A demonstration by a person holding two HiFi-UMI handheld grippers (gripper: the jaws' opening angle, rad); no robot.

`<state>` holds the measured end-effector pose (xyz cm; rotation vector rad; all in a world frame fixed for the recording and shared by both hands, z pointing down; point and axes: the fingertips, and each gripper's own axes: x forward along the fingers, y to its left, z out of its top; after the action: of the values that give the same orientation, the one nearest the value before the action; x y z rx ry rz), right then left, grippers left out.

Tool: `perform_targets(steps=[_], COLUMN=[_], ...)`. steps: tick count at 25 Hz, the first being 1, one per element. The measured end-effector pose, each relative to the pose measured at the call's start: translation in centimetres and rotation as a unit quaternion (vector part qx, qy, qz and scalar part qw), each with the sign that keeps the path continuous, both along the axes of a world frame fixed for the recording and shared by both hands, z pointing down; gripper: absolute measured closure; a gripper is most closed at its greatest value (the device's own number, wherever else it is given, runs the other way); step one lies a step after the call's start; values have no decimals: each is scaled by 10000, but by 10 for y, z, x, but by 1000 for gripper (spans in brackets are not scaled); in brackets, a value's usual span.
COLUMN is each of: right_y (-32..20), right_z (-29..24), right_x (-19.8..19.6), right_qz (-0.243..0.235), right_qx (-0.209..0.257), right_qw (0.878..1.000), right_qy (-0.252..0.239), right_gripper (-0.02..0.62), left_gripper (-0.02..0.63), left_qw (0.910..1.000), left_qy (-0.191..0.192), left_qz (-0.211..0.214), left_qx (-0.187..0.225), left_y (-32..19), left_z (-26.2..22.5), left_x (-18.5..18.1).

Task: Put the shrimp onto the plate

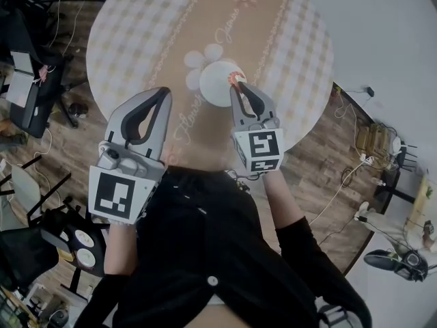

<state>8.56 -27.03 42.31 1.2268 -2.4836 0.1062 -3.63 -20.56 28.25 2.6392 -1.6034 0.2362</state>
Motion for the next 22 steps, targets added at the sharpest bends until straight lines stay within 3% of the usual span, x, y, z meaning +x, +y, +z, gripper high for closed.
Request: perform_targets(steps=[10, 22], right_y=[-13, -14], right_z=[57, 127], right_x=[-9, -21], right_qz=[-58, -532], right_qx=[-633, -1227], right_qw=[9979, 9873], right_qy=[119, 861], right_gripper=[557, 557], left_gripper=[603, 603], left_qw=[9997, 9986], left_qy=[-35, -52], left_qz=[-218, -500], left_qx=[-64, -139], left_y=[3, 11], left_z=[4, 8], left_x=[-12, -27])
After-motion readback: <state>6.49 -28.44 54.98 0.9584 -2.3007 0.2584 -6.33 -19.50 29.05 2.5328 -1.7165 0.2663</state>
